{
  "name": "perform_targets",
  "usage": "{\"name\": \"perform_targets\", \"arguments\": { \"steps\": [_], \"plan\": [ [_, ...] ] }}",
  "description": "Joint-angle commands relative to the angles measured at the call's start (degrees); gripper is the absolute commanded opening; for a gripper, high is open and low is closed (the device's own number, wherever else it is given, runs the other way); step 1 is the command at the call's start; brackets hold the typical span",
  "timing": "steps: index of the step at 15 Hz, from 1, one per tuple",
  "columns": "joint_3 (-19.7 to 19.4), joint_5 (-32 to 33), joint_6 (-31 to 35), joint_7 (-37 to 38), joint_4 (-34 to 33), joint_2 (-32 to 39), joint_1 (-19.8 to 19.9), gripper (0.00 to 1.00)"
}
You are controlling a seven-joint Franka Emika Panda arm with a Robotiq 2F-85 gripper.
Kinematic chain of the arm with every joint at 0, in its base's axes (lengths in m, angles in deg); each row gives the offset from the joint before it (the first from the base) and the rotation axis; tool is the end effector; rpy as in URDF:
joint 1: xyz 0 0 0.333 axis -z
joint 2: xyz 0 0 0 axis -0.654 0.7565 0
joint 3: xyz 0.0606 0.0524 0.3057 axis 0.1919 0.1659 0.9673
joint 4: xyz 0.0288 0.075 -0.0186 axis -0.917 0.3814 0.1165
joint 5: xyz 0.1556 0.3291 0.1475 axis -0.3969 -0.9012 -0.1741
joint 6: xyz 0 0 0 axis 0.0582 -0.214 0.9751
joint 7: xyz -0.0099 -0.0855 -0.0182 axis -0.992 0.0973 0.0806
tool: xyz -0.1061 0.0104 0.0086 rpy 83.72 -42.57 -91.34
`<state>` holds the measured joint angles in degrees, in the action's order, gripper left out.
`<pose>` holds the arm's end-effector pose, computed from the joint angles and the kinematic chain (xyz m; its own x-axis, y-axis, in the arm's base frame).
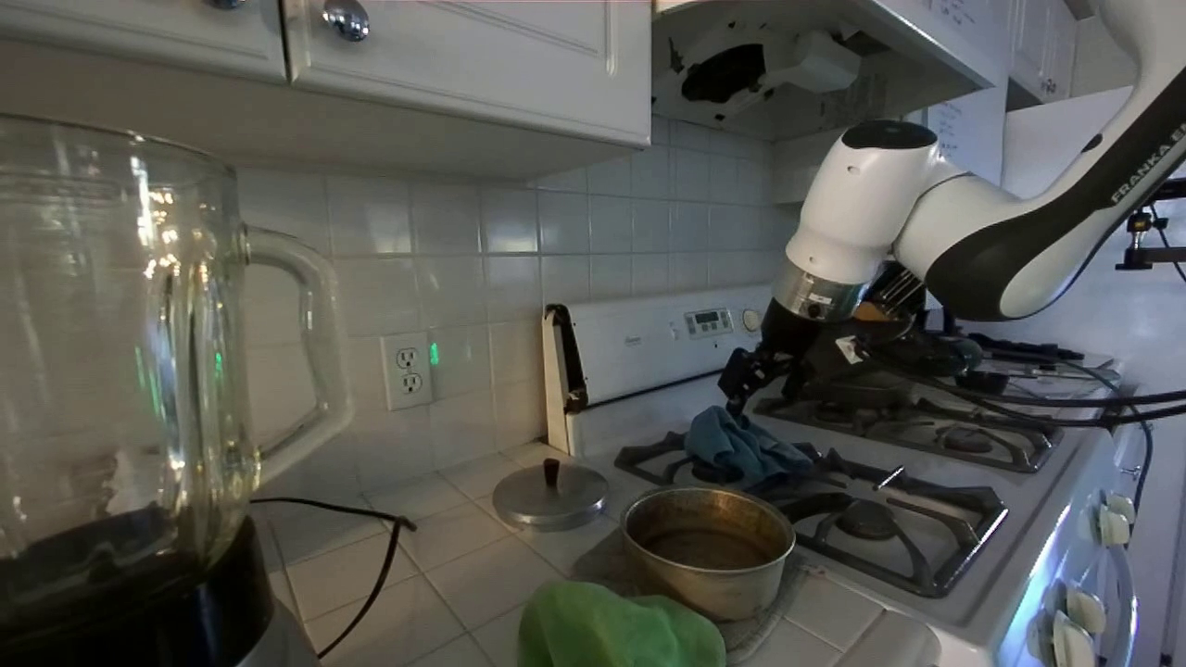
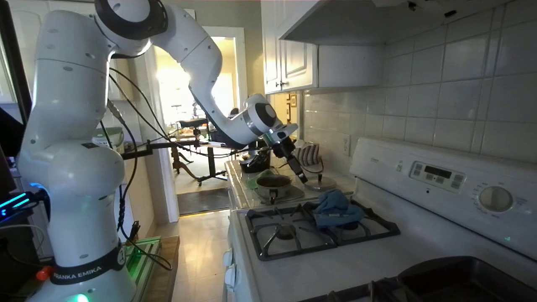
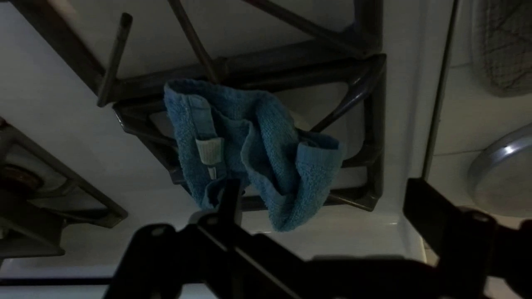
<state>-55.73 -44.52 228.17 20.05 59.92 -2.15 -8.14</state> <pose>0.5227 0.2266 0.3133 0.8226 -0.1871 0.5369 -0.2733 -0.9582 0.0847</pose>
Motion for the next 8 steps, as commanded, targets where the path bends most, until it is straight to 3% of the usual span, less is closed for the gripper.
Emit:
{"name": "perform_targets", "arguments": {
  "steps": [1,8],
  "plan": [
    [11.4,3.3,-6.3,2.4,3.2,-6.8,8.3,1.0],
    [30.7,2.0,-14.2,5.5,5.8,-12.1,21.8,1.0]
  ]
}}
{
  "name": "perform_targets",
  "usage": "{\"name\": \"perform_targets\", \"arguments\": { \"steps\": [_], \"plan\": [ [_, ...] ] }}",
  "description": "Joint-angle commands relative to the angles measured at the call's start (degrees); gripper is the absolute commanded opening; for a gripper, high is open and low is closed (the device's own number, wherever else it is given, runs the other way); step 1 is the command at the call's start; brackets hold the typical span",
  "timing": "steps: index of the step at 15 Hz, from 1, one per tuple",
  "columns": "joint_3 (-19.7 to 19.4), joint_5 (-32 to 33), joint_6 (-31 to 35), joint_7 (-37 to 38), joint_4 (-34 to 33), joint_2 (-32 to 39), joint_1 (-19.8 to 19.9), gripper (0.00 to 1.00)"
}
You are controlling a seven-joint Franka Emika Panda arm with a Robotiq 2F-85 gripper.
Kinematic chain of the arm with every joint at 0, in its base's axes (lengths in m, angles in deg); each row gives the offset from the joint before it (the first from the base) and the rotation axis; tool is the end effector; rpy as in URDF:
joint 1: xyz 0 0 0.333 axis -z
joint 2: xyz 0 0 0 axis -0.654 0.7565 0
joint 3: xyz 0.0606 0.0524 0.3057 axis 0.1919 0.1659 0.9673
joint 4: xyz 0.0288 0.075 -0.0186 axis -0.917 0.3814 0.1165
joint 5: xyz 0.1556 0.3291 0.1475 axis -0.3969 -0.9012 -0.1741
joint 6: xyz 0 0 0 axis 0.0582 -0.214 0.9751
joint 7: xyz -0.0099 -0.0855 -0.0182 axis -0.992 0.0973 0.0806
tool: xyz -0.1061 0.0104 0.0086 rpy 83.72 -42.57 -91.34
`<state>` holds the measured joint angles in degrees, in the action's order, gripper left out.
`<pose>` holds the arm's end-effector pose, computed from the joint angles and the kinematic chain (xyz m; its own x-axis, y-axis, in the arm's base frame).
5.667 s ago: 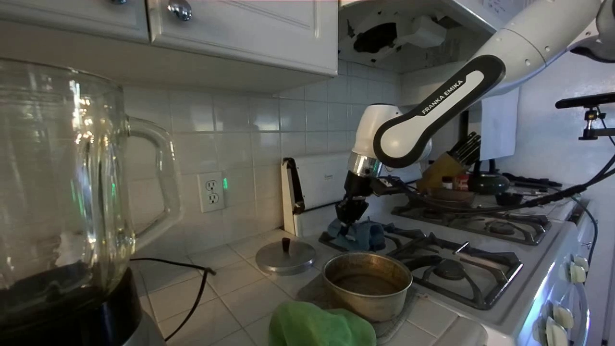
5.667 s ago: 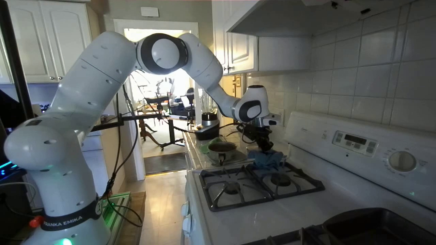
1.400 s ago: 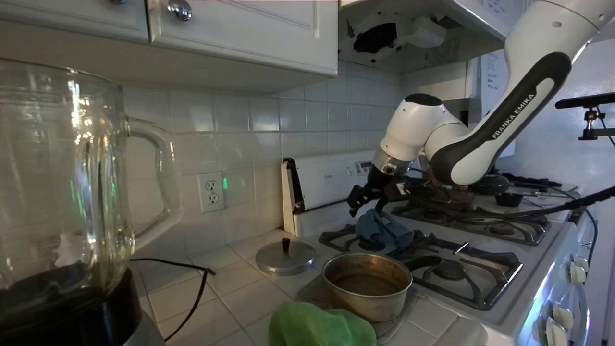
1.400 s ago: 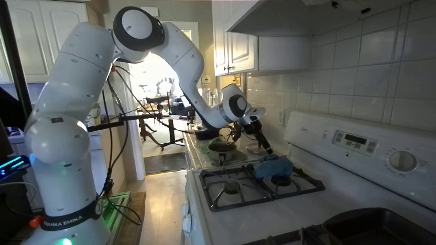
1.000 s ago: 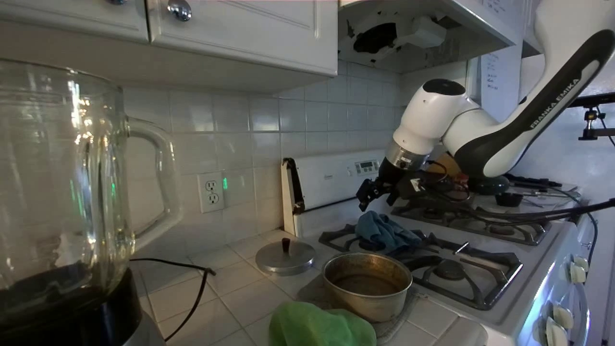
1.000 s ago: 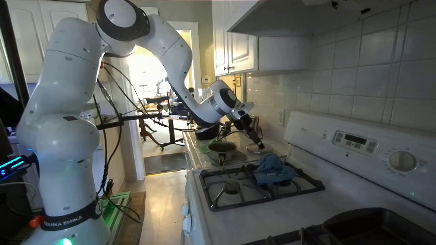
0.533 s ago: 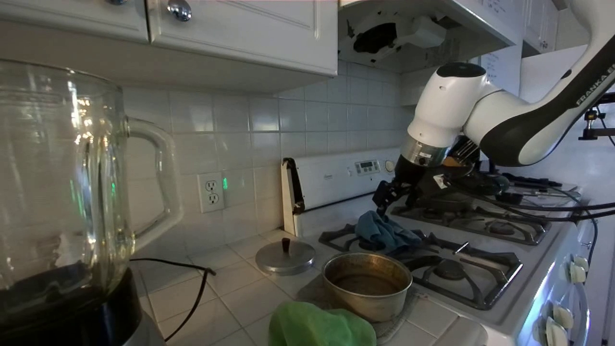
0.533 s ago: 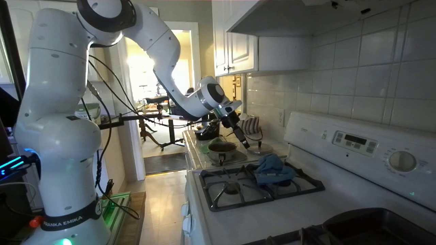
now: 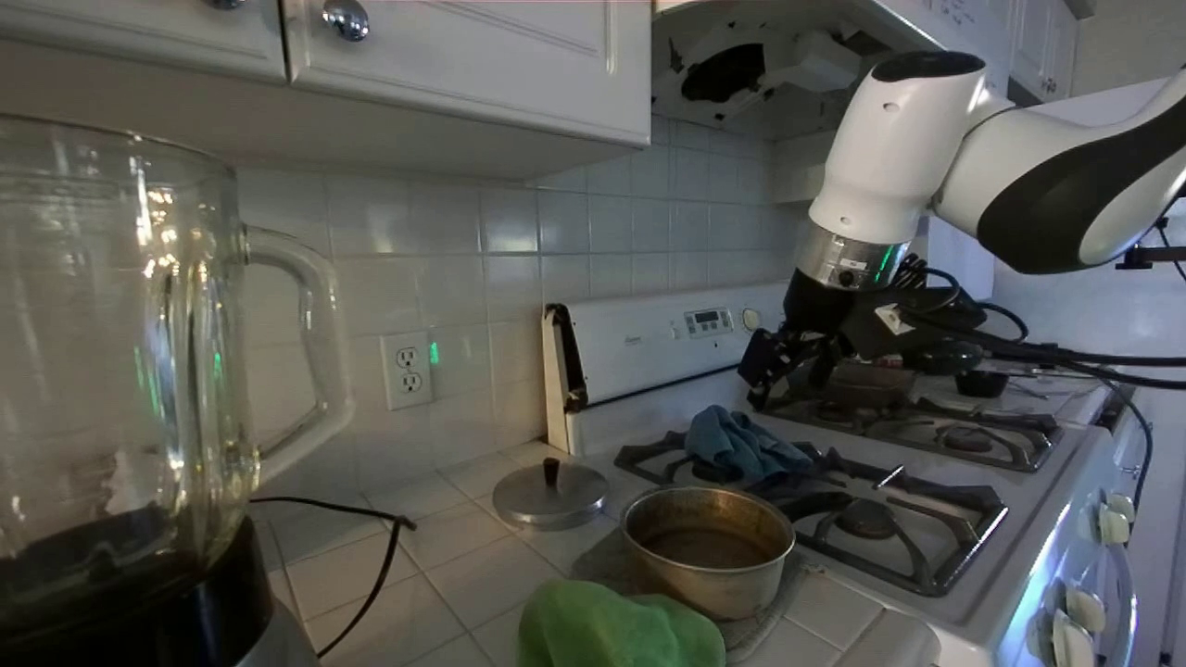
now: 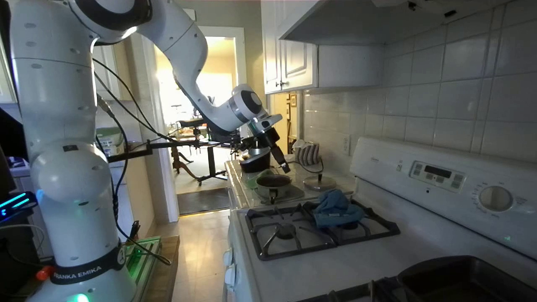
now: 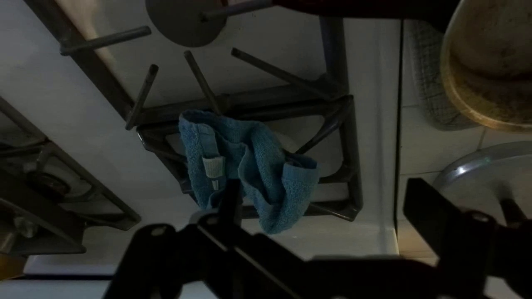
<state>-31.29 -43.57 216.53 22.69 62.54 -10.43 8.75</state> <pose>0.4774 0.2614 0.3452 0.8435 -0.1843 0.5046 -0.2775 -0.9538 0.1155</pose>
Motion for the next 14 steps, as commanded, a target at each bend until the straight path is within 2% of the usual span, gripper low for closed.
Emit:
{"name": "perform_targets", "arguments": {
  "steps": [1,7,10,14],
  "plan": [
    [8.3,0.9,-3.2,3.4,3.6,-4.5,6.5,1.0],
    [15.6,0.2,-6.8,5.7,5.9,-7.7,11.3,1.0],
    [17.5,0.6,-8.0,7.2,6.6,-8.8,12.4,1.0],
    [18.5,-0.2,-7.3,5.3,5.0,-7.0,13.5,1.0]
  ]
}}
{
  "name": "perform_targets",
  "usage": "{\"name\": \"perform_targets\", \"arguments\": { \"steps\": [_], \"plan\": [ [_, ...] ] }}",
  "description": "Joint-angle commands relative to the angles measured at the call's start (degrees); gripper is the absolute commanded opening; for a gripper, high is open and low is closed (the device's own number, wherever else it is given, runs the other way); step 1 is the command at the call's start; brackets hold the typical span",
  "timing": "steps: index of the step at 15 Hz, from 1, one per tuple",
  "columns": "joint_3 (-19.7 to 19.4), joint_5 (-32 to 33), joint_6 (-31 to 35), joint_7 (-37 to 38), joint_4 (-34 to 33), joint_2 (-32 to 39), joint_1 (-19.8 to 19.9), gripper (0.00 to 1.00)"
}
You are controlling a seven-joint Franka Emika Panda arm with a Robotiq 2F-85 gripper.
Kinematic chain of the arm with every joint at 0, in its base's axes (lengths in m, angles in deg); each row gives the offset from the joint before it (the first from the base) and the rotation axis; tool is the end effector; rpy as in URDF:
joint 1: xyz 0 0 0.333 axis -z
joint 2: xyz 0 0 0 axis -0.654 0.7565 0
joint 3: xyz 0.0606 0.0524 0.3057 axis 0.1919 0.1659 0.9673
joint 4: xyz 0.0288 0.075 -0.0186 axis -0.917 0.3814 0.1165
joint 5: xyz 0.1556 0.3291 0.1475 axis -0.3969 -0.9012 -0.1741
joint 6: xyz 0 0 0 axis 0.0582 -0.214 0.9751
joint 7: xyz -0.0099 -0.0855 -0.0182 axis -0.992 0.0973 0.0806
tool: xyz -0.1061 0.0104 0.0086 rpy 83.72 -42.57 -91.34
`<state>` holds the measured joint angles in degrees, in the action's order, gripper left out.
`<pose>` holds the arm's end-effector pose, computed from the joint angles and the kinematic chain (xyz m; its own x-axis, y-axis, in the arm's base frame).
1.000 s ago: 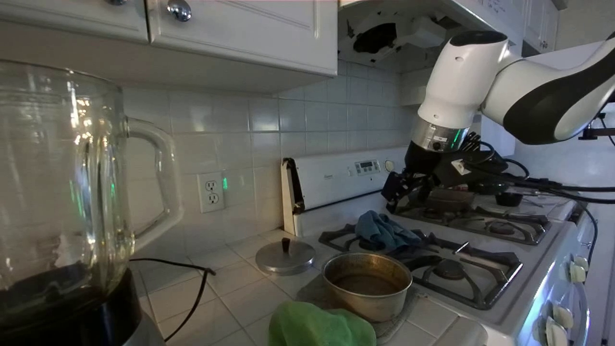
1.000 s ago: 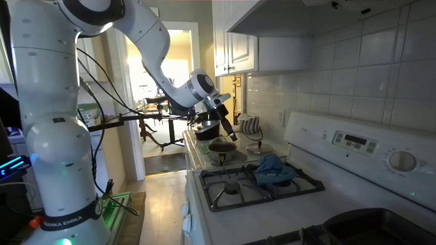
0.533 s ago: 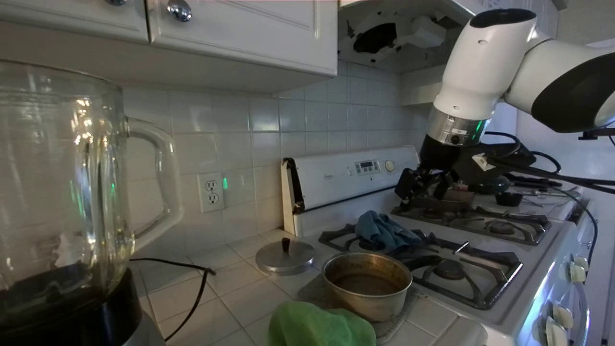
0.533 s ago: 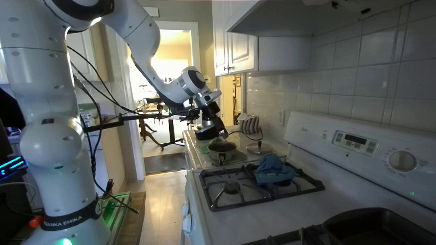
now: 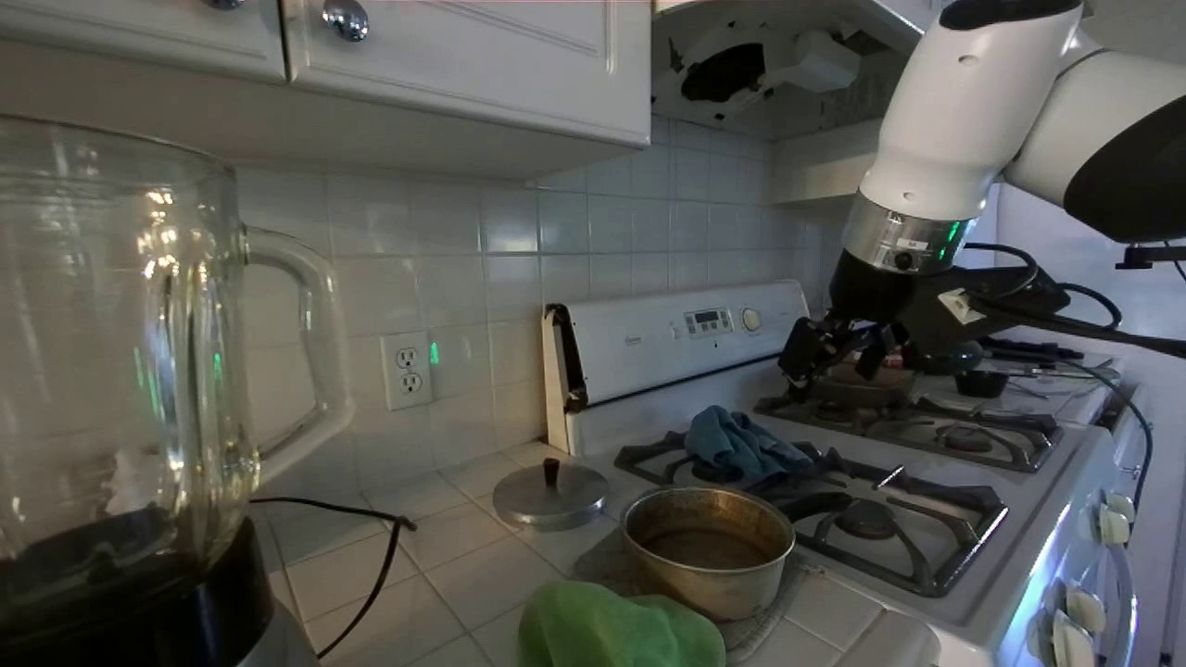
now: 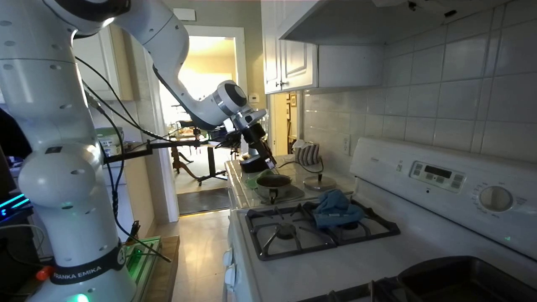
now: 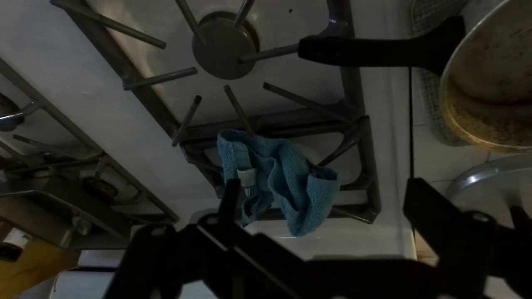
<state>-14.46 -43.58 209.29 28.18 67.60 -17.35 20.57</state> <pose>0.4287 0.2715 0.3604 0.8262 -0.2134 0.5213 -0.3361 -0.9295 0.1522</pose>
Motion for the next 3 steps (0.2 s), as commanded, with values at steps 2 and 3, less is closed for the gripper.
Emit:
{"name": "perform_targets", "arguments": {
  "steps": [2,3],
  "plan": [
    [1.7,-0.2,0.0,-0.2,0.1,-0.1,1.8,1.0],
    [1.7,-0.2,0.0,-0.2,0.2,-0.1,1.8,1.0]
  ]
}}
